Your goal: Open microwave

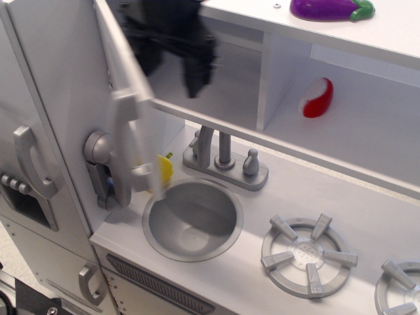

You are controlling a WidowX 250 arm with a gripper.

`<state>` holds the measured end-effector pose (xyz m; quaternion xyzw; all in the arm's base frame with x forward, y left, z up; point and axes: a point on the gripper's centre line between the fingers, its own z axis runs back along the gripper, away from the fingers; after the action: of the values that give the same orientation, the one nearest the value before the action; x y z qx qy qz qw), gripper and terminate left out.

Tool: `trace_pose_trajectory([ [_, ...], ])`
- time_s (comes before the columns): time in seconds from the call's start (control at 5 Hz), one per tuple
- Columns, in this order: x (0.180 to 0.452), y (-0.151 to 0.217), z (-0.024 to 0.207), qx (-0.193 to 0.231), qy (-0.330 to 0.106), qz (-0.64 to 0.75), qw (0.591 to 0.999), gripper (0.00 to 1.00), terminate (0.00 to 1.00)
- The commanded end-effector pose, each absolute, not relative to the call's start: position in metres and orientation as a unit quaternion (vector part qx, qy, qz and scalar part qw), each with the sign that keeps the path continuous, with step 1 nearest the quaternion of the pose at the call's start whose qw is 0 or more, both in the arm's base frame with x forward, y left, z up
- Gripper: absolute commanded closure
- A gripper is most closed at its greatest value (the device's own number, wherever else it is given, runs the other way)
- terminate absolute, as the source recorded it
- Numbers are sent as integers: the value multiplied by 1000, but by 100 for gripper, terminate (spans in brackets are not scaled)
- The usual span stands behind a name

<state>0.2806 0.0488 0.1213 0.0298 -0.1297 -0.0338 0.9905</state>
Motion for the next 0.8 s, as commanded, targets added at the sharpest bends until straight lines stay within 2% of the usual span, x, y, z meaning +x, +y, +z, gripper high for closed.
trace_pose_trajectory([
  [0.0, 257, 94, 129, 61, -146, -53, 986, 0, 0],
  [0.2, 252, 98, 134, 54, -142, -63, 986, 0, 0],
  [0.6, 263, 95, 179, 14, -158, -40, 986, 0, 0],
])
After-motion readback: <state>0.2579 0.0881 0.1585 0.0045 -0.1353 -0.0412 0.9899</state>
